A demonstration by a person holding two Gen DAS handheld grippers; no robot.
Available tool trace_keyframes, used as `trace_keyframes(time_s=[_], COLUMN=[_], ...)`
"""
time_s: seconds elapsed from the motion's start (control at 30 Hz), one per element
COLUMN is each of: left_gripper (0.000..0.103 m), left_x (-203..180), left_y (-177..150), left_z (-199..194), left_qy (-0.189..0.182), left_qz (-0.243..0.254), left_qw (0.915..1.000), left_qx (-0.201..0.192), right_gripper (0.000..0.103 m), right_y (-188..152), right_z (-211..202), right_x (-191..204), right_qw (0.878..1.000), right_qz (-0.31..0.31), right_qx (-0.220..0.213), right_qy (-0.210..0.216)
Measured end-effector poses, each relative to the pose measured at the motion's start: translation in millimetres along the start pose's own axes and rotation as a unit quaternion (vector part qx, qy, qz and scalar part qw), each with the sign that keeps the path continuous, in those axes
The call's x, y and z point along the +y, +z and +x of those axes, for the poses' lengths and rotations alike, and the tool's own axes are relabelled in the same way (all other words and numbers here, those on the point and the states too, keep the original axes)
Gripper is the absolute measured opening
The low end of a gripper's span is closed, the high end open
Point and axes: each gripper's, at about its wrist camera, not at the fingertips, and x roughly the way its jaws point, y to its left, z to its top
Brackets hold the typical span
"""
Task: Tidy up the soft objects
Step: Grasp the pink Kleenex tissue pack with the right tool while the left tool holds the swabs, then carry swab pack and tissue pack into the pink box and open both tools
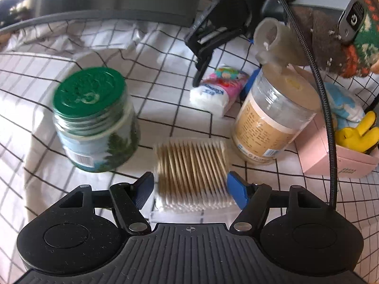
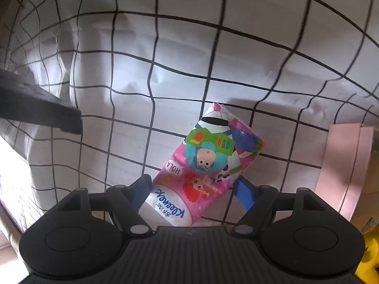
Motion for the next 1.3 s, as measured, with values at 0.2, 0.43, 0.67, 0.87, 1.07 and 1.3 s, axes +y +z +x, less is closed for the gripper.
trace_keyframes(time_s=[0.2,0.43,0.67,0.87,1.07,1.3], left_gripper=[0.077,0.076,0.080,0.080,0.079,0.079], left_x=[-10.9,-15.5,-21.4,-6.8,6.2,2.3], left_y=[3.0,6.5,-0.4,-7.0,-7.1,-9.6], left_z=[10.3,7.7,15.0,8.2,5.0,4.6], left_qy=[-0.005,-0.004,0.006,0.016,0.016,0.026], left_qz=[0.028,0.039,0.074,0.056,0.027,0.031], left_qw=[0.9996,0.9992,0.9972,0.9983,0.9995,0.9992], left_qx=[0.008,0.004,0.008,0.003,-0.006,-0.005], right_gripper=[0.044,0.053,0.080,0.080,0.080,0.059], right_y=[-8.9,-14.1,-10.6,-15.4,-21.2,-25.6], right_z=[-12.1,-13.5,-5.3,-10.1,8.0,19.4], right_x=[15.4,22.2,32.6,53.6,69.6,86.3], right_qw=[0.998,0.998,0.999,0.997,0.996,0.995], right_qz=[-0.057,-0.055,-0.030,-0.045,-0.054,-0.077], right_qx=[-0.021,-0.004,-0.012,-0.048,-0.035,-0.028], right_qy=[0.011,0.016,-0.015,-0.047,-0.058,-0.054])
